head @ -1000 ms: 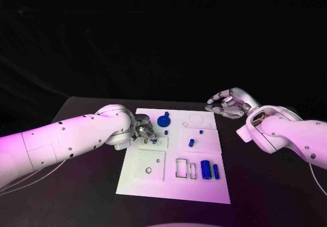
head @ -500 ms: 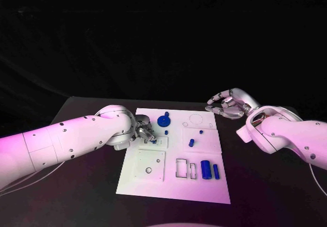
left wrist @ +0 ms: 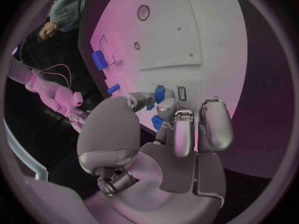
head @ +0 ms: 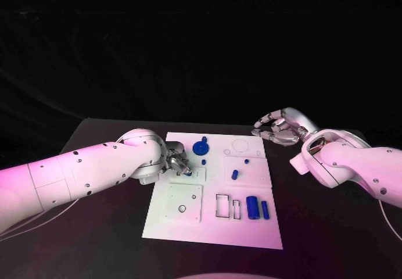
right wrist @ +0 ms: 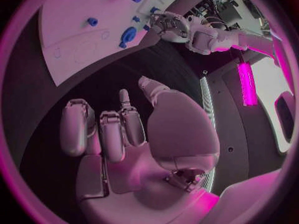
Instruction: Assemble the parts on the task board
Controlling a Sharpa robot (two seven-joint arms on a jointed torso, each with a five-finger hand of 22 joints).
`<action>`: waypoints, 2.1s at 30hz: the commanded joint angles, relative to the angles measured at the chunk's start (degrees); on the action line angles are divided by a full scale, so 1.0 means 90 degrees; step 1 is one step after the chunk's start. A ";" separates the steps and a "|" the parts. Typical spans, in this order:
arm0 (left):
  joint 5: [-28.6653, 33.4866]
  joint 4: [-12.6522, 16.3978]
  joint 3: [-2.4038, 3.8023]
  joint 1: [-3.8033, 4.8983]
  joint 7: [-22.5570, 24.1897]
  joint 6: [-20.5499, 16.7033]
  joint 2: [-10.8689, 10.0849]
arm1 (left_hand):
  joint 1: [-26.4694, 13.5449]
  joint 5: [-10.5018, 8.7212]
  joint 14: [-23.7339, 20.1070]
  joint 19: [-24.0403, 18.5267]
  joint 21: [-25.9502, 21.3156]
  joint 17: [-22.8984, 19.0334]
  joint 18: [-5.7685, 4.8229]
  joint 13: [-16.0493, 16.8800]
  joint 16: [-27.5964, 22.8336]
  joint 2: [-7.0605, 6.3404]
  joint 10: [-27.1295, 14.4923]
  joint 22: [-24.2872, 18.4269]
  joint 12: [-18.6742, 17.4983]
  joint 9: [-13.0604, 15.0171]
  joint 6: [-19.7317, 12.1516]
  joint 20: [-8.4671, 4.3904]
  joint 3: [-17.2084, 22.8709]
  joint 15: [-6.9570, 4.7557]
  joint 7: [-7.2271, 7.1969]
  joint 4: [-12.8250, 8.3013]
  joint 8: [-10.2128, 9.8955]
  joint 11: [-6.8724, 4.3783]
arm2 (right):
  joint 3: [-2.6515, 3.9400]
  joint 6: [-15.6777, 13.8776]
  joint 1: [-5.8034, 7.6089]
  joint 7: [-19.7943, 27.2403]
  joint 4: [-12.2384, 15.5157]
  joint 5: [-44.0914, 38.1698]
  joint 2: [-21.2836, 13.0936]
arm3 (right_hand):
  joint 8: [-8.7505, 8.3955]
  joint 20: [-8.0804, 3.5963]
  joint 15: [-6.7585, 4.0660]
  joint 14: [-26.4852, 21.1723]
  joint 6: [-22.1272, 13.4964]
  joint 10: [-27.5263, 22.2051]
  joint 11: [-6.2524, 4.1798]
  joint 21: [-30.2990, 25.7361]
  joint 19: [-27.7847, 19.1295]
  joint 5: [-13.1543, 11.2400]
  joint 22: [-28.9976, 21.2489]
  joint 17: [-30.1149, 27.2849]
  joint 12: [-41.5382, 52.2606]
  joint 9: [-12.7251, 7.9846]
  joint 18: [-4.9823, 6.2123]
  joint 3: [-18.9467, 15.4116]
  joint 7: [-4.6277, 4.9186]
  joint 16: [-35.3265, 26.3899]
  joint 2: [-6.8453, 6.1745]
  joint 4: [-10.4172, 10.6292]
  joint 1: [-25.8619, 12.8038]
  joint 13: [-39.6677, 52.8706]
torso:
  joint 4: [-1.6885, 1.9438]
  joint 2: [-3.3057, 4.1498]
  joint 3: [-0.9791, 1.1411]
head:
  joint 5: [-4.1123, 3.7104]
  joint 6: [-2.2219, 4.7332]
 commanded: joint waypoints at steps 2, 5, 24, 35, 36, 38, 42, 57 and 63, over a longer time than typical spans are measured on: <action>-0.0052 0.0008 -0.0010 -0.0017 -0.0001 0.0261 0.0000 | -0.0005 0.0042 0.0661 -0.0001 0.0028 0.1677 -0.0120 0.0009 0.0021 0.0076 0.0037 0.0010 0.0018 0.0011 0.0092 -0.0027 0.1086 -0.0040 -0.0095 -0.1125 0.0043 -0.0001 | 0.0000 0.0049 -0.0007 0.0028 0.0000 -0.0018 0.0003 | 0.0041 0.0003 -0.0019 0.0463 -0.0019 -0.0024 0.0008 -0.0023 -0.0034 0.0043 0.0287 0.0759 -0.0033 0.0009 0.0099 -0.0008 -0.0006 -0.0038 -0.0010 0.0032 -0.0064 0.0537 | 0.0005 -0.0001 0.0002 | 0.0003 -0.0005; -0.0051 0.0014 -0.0010 -0.0017 -0.0004 0.0289 -0.0001 | -0.0006 0.0044 0.0661 0.0004 0.0036 0.1677 -0.0123 0.0013 0.0021 0.0075 0.0040 0.0028 0.0021 0.0012 0.0093 -0.0027 0.1085 -0.0040 -0.0096 -0.1126 0.0044 -0.0001 | -0.0001 0.0050 -0.0009 0.0027 -0.0001 -0.0018 0.0002 | 0.0041 0.0003 -0.0019 0.0463 -0.0019 -0.0024 0.0008 -0.0023 -0.0034 0.0043 0.0287 0.0759 -0.0033 0.0009 0.0099 -0.0008 -0.0006 -0.0038 -0.0010 0.0032 -0.0064 0.0537 | 0.0007 -0.0006 0.0002 | 0.0004 -0.0009; 0.0020 -0.0046 -0.0010 -0.0019 -0.0004 0.0322 0.0087 | -0.0131 0.0037 0.0661 0.0015 0.0064 0.1677 -0.0132 0.0167 0.0021 0.0098 0.0140 0.0082 0.0123 0.0066 0.0174 -0.0031 0.0991 -0.0055 -0.0140 -0.1032 0.0132 -0.0029 | -0.0001 0.0037 -0.0021 0.0027 -0.0008 -0.0018 0.0012 | 0.0045 0.0003 -0.0020 0.0464 -0.0016 -0.0017 0.0007 -0.0014 -0.0026 0.0058 0.0296 0.0760 -0.0026 0.0012 0.0096 -0.0011 -0.0008 -0.0037 -0.0006 0.0042 -0.0068 0.0545 | 0.0004 -0.0008 0.0003 | 0.0038 -0.0009; 0.0092 -0.0150 -0.0011 -0.0019 -0.0004 0.0415 0.0162 | -0.0375 -0.0005 0.0661 0.0014 0.0074 0.1677 -0.0134 0.0232 0.0021 0.0155 0.0197 0.0106 0.0173 0.0154 0.0223 -0.0072 0.0723 -0.0105 -0.0219 -0.0795 0.0215 -0.0088 | -0.0001 0.0038 -0.0022 0.0025 -0.0009 -0.0018 0.0011 | 0.0045 0.0003 -0.0020 0.0464 -0.0016 -0.0017 0.0007 -0.0014 -0.0026 0.0058 0.0296 0.0760 -0.0026 0.0012 0.0096 -0.0011 -0.0008 -0.0037 -0.0006 0.0042 -0.0068 0.0545 | -0.0001 -0.0002 0.0004 | 0.0035 -0.0008; 0.0095 -0.0159 -0.0011 -0.0019 -0.0004 0.0417 0.0167 | -0.0394 -0.0008 0.0661 0.0014 0.0075 0.1677 -0.0133 0.0225 0.0021 0.0159 0.0195 0.0107 0.0169 0.0159 0.0226 -0.0076 0.0696 -0.0109 -0.0225 -0.0772 0.0218 -0.0092 | -0.0001 0.0038 -0.0022 0.0026 -0.0010 -0.0018 0.0012 | 0.0045 0.0003 -0.0020 0.0464 -0.0016 -0.0017 0.0007 -0.0014 -0.0026 0.0058 0.0296 0.0760 -0.0026 0.0012 0.0096 -0.0011 -0.0008 -0.0037 -0.0006 0.0042 -0.0068 0.0545 | 0.0003 -0.0002 0.0004 | 0.0032 -0.0009; 0.0100 -0.0179 -0.0011 -0.0019 -0.0004 0.0424 0.0180 | -0.0439 -0.0014 0.0661 0.0017 0.0080 0.1677 -0.0136 0.0232 0.0021 0.0171 0.0198 0.0120 0.0174 0.0167 0.0234 -0.0083 0.0637 -0.0116 -0.0235 -0.0718 0.0220 -0.0100 | -0.0001 0.0038 -0.0023 0.0026 -0.0010 -0.0018 0.0012 | 0.0045 0.0003 -0.0020 0.0464 -0.0016 -0.0017 0.0007 -0.0014 -0.0026 0.0058 0.0296 0.0760 -0.0026 0.0012 0.0096 -0.0011 -0.0008 -0.0037 -0.0006 0.0042 -0.0068 0.0545 | 0.0003 -0.0004 0.0005 | 0.0031 -0.0011; 0.0106 -0.0207 -0.0011 -0.0019 -0.0003 0.0441 0.0200 | -0.0498 -0.0018 0.0661 0.0020 0.0084 0.1677 -0.0138 0.0248 0.0021 0.0183 0.0205 0.0131 0.0185 0.0183 0.0264 -0.0091 0.0558 -0.0127 -0.0253 -0.0648 0.0234 -0.0113 | -0.0001 0.0039 -0.0023 0.0029 -0.0010 -0.0018 0.0014 | 0.0048 0.0002 -0.0021 0.0461 -0.0017 -0.0024 0.0005 -0.0032 -0.0036 0.0072 0.0282 0.0746 -0.0035 0.0017 0.0100 -0.0017 -0.0009 -0.0043 -0.0007 0.0052 -0.0071 0.0535 | 0.0002 -0.0003 0.0004 | 0.0026 -0.0008; 0.0110 -0.0282 -0.0013 -0.0020 -0.0010 0.0515 0.0236 | -0.0760 -0.0037 0.0661 0.0022 0.0081 0.1677 -0.0139 0.0285 0.0021 0.0124 0.0217 0.0140 0.0213 0.0210 0.0349 -0.0126 0.0092 -0.0162 -0.0301 -0.0327 0.0232 -0.0152 | -0.0001 0.0022 -0.0026 0.0039 -0.0008 -0.0016 0.0004 | 0.0050 0.0001 -0.0022 0.0460 -0.0019 -0.0028 0.0005 -0.0042 -0.0040 0.0081 0.0276 0.0739 -0.0040 0.0020 0.0102 -0.0027 -0.0010 -0.0046 -0.0010 0.0068 -0.0083 0.0530 | 0.0004 0.0001 0.0002 | 0.0002 -0.0012; 0.0104 -0.0300 -0.0013 -0.0020 -0.0010 0.0539 0.0234 | -0.0897 -0.0070 0.0661 0.0028 0.0082 0.1677 -0.0142 0.0311 0.0021 0.0104 0.0226 0.0152 0.0232 0.0212 0.0404 -0.0131 -0.0280 -0.0167 -0.0308 -0.0097 0.0215 -0.0157 | -0.0001 0.0012 -0.0028 0.0038 -0.0007 -0.0012 0.0001 | 0.0063 -0.0003 -0.0027 0.0460 -0.0039 -0.0028 0.0001 -0.0057 -0.0037 0.0007 0.0274 0.0735 -0.0044 0.0043 0.0103 -0.0101 -0.0016 -0.0051 0.0002 0.0199 -0.0174 0.0526 | 0.0004 -0.0005 0.0001 | 0.0004 -0.0020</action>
